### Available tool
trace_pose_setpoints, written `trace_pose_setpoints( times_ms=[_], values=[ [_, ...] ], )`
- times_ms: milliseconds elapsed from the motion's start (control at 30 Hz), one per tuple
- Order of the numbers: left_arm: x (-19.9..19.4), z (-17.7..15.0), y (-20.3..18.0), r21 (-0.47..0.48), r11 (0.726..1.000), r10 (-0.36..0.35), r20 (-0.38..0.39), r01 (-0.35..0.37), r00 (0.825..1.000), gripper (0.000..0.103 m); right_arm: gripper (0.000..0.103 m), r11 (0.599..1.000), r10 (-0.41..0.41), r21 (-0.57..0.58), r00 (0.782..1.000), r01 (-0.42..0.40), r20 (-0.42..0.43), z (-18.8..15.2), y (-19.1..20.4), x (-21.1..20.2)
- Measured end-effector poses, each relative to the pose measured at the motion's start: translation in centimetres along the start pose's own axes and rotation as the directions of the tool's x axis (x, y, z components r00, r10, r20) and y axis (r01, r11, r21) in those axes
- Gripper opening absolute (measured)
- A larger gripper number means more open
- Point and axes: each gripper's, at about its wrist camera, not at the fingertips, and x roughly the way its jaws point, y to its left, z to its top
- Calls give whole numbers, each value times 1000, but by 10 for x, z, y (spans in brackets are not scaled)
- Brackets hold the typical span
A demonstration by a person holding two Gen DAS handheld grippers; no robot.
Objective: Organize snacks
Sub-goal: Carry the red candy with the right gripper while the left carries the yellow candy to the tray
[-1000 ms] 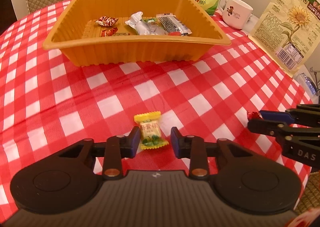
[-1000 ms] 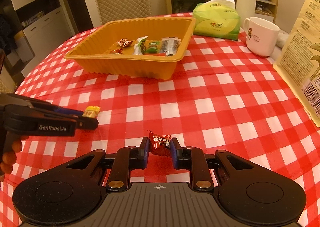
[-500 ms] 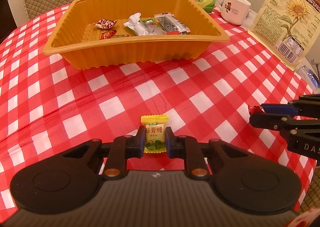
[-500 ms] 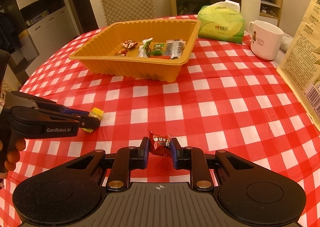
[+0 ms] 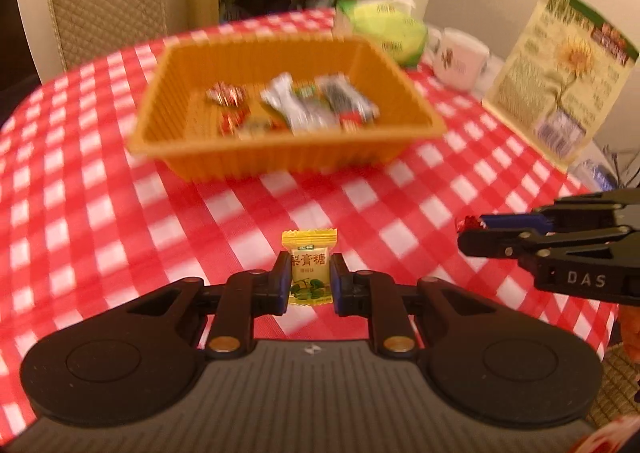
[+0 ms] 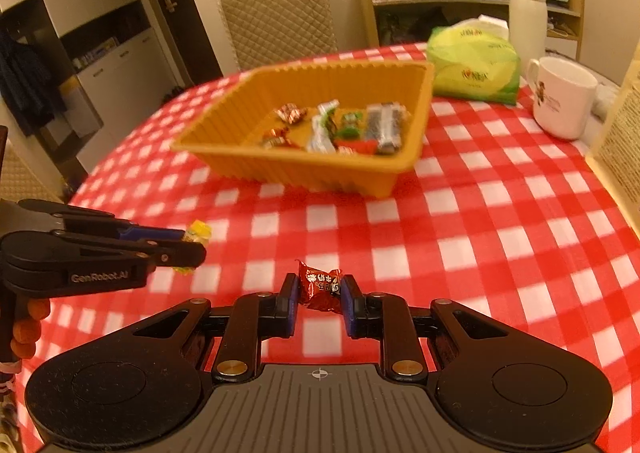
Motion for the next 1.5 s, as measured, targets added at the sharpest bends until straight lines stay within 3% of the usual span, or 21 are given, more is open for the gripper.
trace_pose_setpoints(
  times_ms=[367, 800, 1200, 1500],
  values=[
    [-5, 66, 30, 34, 998, 44, 108, -48, 993, 18, 23, 996, 74, 32, 993, -77, 95, 66, 3, 11],
    [50, 115, 65, 8, 997, 73, 55, -74, 996, 18, 23, 984, 102, 133, 987, -119, 127, 126, -3, 59],
    [88, 137, 82, 10, 995, 96, 24, -96, 995, 18, 23, 979, 84, 175, 991, -102, 105, 137, -6, 83],
    [89, 130, 87, -1, 997, 77, 3, -77, 997, 19, 23, 977, 84, 186, 992, -100, 93, 139, -9, 91]
  ],
)
